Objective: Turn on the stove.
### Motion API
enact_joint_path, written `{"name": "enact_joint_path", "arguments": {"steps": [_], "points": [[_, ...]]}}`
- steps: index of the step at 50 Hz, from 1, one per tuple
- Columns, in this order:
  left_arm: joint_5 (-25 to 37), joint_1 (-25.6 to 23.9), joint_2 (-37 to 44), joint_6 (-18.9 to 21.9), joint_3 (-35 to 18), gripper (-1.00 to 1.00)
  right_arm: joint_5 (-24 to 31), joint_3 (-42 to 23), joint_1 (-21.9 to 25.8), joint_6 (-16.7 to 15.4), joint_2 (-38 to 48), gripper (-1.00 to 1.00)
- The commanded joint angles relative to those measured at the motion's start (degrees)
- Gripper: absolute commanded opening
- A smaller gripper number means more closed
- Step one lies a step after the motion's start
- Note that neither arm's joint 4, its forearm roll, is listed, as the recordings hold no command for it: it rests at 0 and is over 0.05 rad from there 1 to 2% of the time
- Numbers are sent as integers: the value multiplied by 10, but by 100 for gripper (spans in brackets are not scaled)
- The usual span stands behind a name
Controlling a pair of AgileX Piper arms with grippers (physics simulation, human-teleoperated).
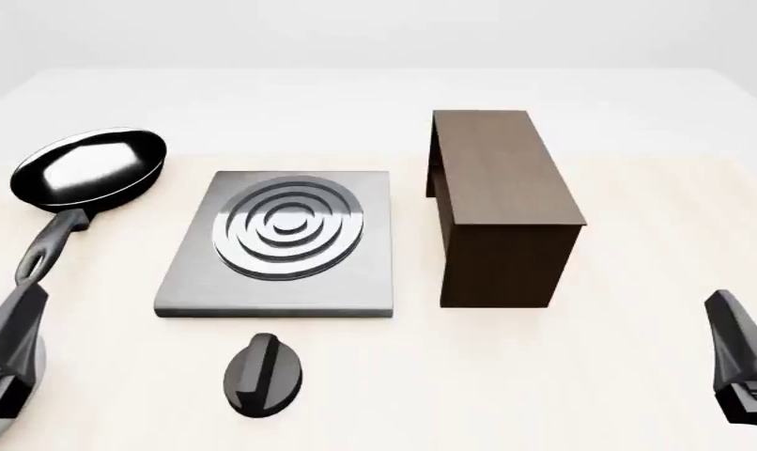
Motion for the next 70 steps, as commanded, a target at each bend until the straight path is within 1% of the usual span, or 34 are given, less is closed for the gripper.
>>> {"name": "enact_joint_path", "arguments": {"steps": [1, 8, 12, 17, 19, 20, 22, 23, 28, 38, 44, 45, 46, 47, 49, 52, 55, 56, 57, 60, 64, 66, 69, 70], "points": [[-33, 10, -12, 15, 36, 100, 0, 0, 1, 0, 0, 100], [-36, 14, -7, 12, 36, 100, 0, 0, 1, 0, 0, 100], [-82, 27, 41, 13, 37, 100, 0, 0, 1, 0, 0, 100], [-104, 38, 64, 8, 36, 100, 0, 0, 1, 0, 0, 100], [-93, 44, 49, 11, 32, 100, 0, 0, 1, 0, 0, 100], [-70, 49, 21, 13, 24, 100, 0, 0, 1, 0, 0, 100], [-55, 51, 11, 17, 17, 100, 0, 0, 1, 0, 0, 100], [-31, 48, -13, 16, 0, 100, 0, 0, 1, 0, 0, 100], [-6, 47, -13, 14, -31, 100, 0, 0, 1, 0, 0, 100], [35, 53, -12, 31, -61, 100, 0, 0, 1, -1, 0, 100], [65, 50, -2, 16, -89, 100, 0, 0, 1, 0, 0, 100], [66, 61, -13, 38, -93, 100, 0, 0, 1, -1, 0, 100], [68, 68, -12, 42, -94, 100, 0, 0, 1, 0, 0, 100], [67, 72, 9, 43, -101, 100, 0, 0, 1, 0, 0, 100], [70, 69, 12, 43, -107, 100, 0, 0, 1, 0, 0, 100], [81, 62, 34, 42, -130, 100, 0, 0, 1, 0, 0, 100], [98, 49, 32, 58, -148, 100, 0, 0, 1, 0, 0, 100], [110, 45, 34, 66, -162, 100, 0, 0, 1, 0, 0, 100], [110, 45, 34, 66, -163, 100, 0, 0, 1, 0, 0, 100], [114, 34, 66, 65, -182, 100, 0, 0, 1, 0, 0, 100], [119, 31, 83, 67, -203, 100, 0, 0, 1, 0, 0, 100], [129, 23, 98, 75, -221, 100, 0, 0, 1, 0, 0, 100], [136, 22, 117, 84, -233, 100, 0, 0, 1, 0, 0, 100], [141, 24, 132, 89, -245, 100, 0, 0, 1, 0, 0, 100]]}}
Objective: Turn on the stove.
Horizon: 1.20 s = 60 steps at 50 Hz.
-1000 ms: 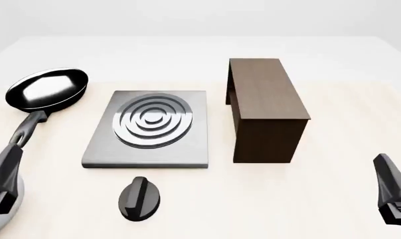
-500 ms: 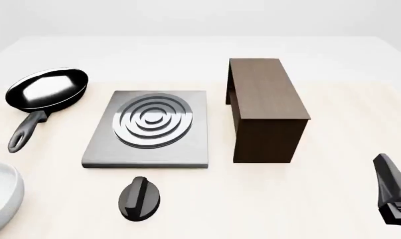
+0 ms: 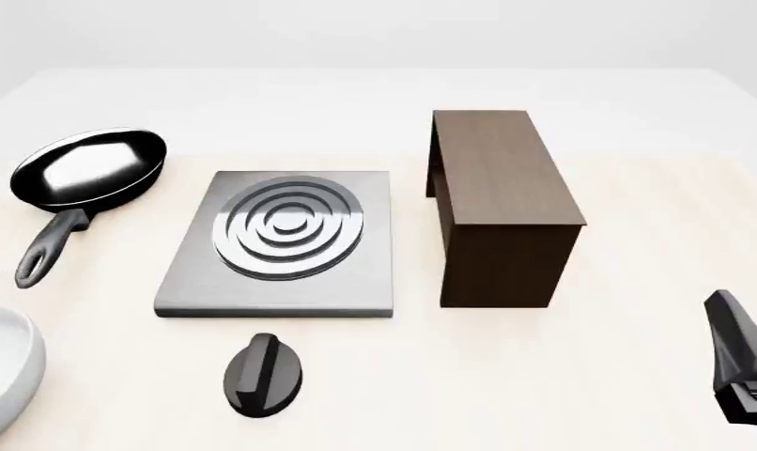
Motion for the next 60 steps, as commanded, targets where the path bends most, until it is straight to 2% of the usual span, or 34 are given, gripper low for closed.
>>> {"name": "enact_joint_path", "arguments": {"steps": [1, 12, 24, 33, 35, 37, 47, 60], "points": [[-1, -11, 84, 33, -36, 100, 0, 0, 1, 0, 0, 100], [43, -12, 121, 56, -93, 100, 0, 0, 1, 0, 0, 100], [66, -18, 147, 76, -104, 100, 0, 0, 1, 0, 0, 100], [69, -39, 166, 98, -88, 100, 0, 0, 1, 0, 0, 100], [71, -63, 190, 103, -79, 100, 0, 0, 1, 0, 0, 100], [70, -66, 196, 107, -75, 100, 0, 0, 1, 0, 0, 100], [55, -71, 224, 109, -58, 100, 0, 0, 1, 0, 0, 100], [12, -68, 237, 141, -14, 100, 0, 0, 1, 0, 0, 100]]}}
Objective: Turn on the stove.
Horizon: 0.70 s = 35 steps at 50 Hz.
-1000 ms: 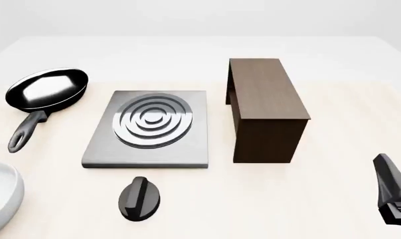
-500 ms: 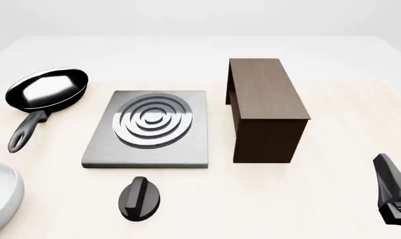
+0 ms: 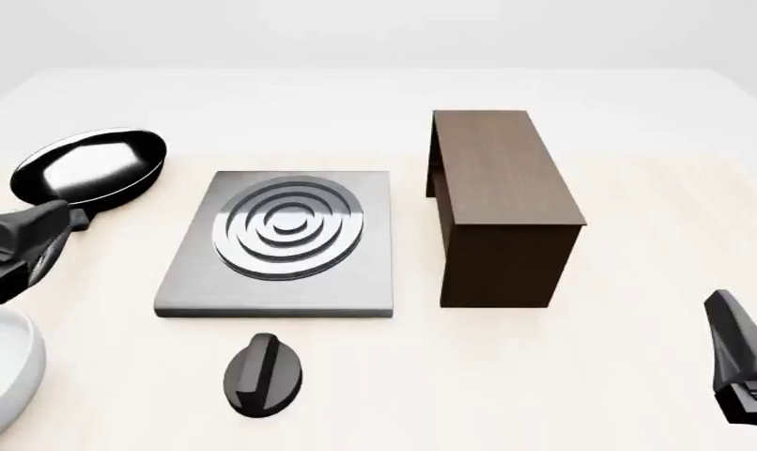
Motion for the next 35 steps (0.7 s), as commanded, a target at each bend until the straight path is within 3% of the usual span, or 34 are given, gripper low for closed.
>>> {"name": "enact_joint_path", "arguments": {"steps": [1, 9, 35], "points": [[-70, 5, 14, 31, 72, 100, 0, 0, 1, 0, 0, 100], [-121, 8, 51, 47, 106, 100, 0, 0, 1, 0, 0, 100], [-173, 0, 86, 64, 165, 100, 0, 0, 1, 0, 0, 100]]}}
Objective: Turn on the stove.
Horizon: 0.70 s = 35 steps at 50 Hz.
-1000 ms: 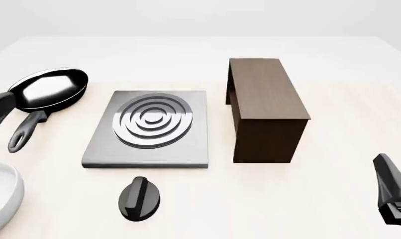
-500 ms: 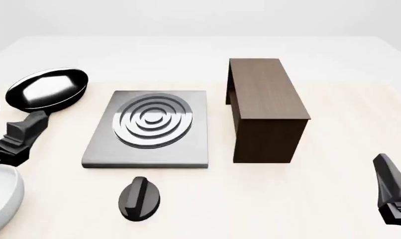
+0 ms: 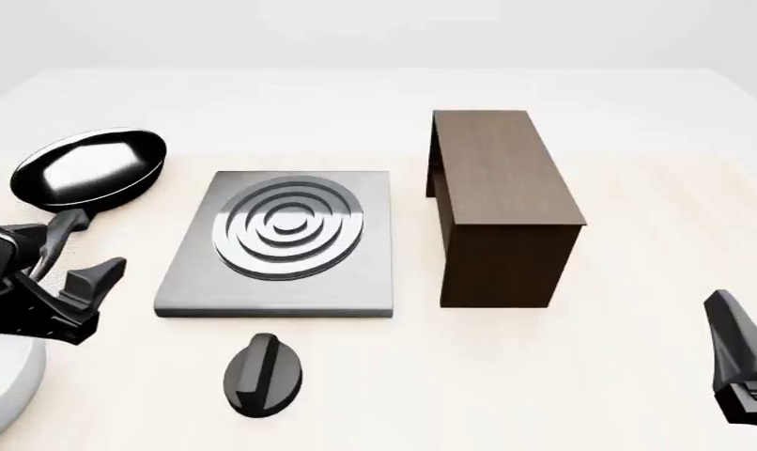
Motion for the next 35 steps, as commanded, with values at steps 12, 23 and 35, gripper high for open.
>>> {"name": "enact_joint_path", "arguments": {"steps": [12, 23, 35], "points": [[-71, -11, 20, 11, 81, 100, 0, 0, 1, 0, 0, 100], [-90, -22, 54, -2, 96, 100, 0, 0, 1, 0, 0, 100], [-100, -40, 85, -19, 105, 100, 0, 0, 1, 0, 0, 100]]}}
